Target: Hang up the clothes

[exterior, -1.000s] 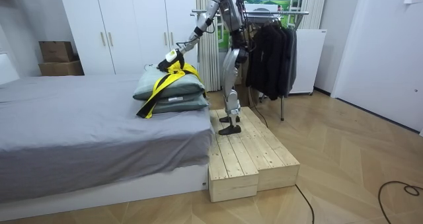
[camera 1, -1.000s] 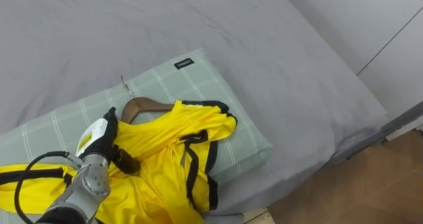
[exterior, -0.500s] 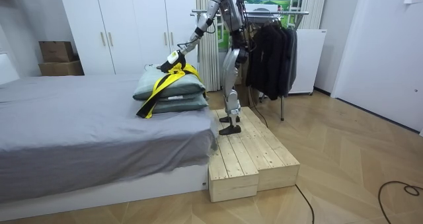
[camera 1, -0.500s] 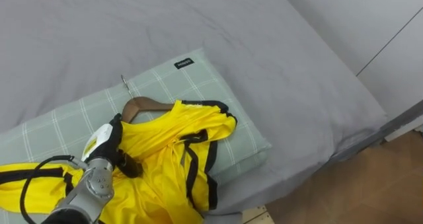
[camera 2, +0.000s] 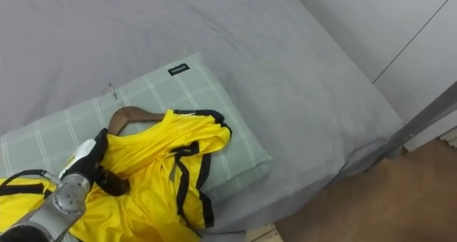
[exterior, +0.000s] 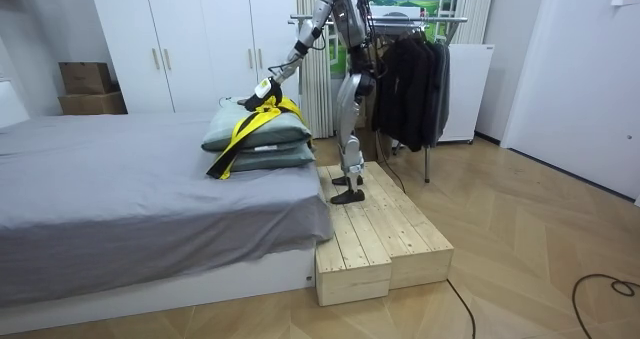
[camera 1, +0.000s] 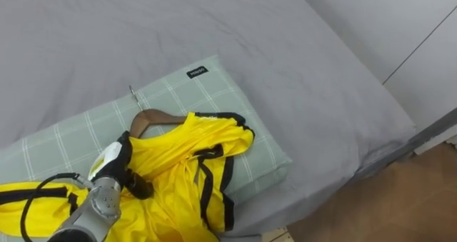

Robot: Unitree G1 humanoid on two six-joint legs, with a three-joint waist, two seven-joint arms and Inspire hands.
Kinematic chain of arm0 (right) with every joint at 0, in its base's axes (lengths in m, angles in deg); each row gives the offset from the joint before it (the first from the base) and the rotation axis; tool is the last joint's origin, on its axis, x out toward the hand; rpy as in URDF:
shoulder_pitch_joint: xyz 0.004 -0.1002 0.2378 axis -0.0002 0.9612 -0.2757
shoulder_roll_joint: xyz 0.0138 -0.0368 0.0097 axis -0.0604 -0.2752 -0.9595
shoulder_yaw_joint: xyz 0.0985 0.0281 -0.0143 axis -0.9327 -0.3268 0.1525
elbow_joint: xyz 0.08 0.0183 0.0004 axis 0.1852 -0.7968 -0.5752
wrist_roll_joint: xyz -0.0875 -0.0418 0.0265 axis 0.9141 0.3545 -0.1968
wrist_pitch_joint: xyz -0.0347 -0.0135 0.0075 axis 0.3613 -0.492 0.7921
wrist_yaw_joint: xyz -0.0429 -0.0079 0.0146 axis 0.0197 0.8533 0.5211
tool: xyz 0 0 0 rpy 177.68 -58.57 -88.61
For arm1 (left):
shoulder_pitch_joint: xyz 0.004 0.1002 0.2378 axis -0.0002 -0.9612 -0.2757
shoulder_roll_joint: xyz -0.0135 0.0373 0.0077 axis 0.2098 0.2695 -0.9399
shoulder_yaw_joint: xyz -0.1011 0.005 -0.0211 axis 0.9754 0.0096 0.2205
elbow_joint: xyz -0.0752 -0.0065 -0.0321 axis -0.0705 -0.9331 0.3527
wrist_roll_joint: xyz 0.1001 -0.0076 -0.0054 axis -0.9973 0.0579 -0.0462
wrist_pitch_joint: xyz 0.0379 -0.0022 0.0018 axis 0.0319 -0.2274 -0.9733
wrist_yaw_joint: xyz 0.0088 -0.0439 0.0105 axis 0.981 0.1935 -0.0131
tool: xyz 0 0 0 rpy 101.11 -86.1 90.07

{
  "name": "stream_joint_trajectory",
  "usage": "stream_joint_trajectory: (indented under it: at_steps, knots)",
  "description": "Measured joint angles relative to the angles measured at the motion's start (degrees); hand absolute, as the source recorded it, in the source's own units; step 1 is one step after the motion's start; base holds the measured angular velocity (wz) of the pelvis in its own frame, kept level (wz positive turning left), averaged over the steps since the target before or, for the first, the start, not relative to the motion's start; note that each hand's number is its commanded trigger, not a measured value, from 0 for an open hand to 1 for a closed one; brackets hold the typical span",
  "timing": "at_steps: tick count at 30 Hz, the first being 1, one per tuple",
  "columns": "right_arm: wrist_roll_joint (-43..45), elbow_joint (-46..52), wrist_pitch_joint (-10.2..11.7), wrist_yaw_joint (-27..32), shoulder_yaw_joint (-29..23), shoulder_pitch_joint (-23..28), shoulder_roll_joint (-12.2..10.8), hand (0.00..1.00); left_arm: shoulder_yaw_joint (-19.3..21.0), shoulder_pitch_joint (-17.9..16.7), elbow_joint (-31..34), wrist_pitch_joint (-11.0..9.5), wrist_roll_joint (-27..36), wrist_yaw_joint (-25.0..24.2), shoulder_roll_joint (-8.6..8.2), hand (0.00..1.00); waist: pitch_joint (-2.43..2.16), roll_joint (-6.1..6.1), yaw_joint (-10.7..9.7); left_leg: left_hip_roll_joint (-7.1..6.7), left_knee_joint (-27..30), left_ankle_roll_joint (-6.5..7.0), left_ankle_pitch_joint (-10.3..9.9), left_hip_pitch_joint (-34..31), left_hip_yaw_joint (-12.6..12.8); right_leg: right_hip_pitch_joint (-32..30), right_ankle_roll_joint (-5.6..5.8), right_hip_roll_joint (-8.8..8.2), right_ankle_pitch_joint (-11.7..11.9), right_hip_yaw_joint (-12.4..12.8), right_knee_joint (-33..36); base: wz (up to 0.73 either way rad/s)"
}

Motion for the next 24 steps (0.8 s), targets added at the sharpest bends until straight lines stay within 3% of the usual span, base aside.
stream_joint_trajectory:
  at_steps: [2, 3, 4, 9, 14, 24]
  knots:
    - [0.87, 0.0, -0.16, 0.48, -0.39, 0.03, -0.09, 0.0, 0.09, -0.16, -0.04, 0.26, 0.0, -0.36, -0.01, 0.01, -0.1, -0.16, 0.02, 0.0, -0.05, 0.0, 0.0, 0.37, -0.01, 0.33, 0.0, 0.01, -0.06, 0.0, -0.23, 0.0]
    - [1.54, 0.02, -0.64, 0.61, -0.62, 0.07, -0.1, 0.0, 0.25, -0.35, -0.04, 0.55, 0.07, -0.85, -0.06, 0.6, -0.32, -0.25, 0.03, 0.0, -0.04, 0.0, -0.01, 0.57, -0.01, 0.49, -0.02, 0.01, -0.12, -0.01, -0.26, 0.0]
    - [1.78, 0.03, -0.94, 0.75, -0.63, 0.09, -0.1, 0.0, 0.25, -0.39, -0.04, 0.75, 0.15, -1.13, -0.08, 0.99, -0.43, -0.26, 0.05, 0.02, -0.04, -0.01, -0.01, 0.58, -0.01, 0.5, -0.03, 0.02, -0.12, -0.02, -0.26, 0.0]
    - [2.59, 0.07, -2.39, 1.31, -1.64, 0.54, -0.1, 0.0, 0.67, -0.43, 0.03, 1.83, 0.2, -1.57, -0.07, 1.0, -0.63, -0.2, 0.27, 0.06, -0.43, -0.02, -0.02, 0.82, -0.06, 0.49, -0.09, 0.09, -0.08, -0.18, -0.16, 0.0]
    - [3.43, 0.23, -2.5, 1.77, -1.72, 1.52, -0.11, 0.0, 3.97, -0.45, -0.04, 2.35, 0.49, -1.17, 0.73, 1.0, -0.89, 0.01, 0.5, 0.03, -0.72, -0.04, -0.01, 1.78, 0.03, 1.37, -0.11, 0.02, -0.06, -0.3, -0.24, 0.0]
    - [4.35, 0.25, -2.38, 1.99, -2.14, 1.86, -0.11, 0.0, 4.88, -2.33, -0.1, 4.58, 0.61, -2.04, -0.56, 1.0, -0.9, 0.04, 1.33, -0.02, -1.12, -0.04, -0.01, 1.73, -0.02, 1.37, -0.11, 0.01, -0.06, -0.34, -0.39, 0.0]
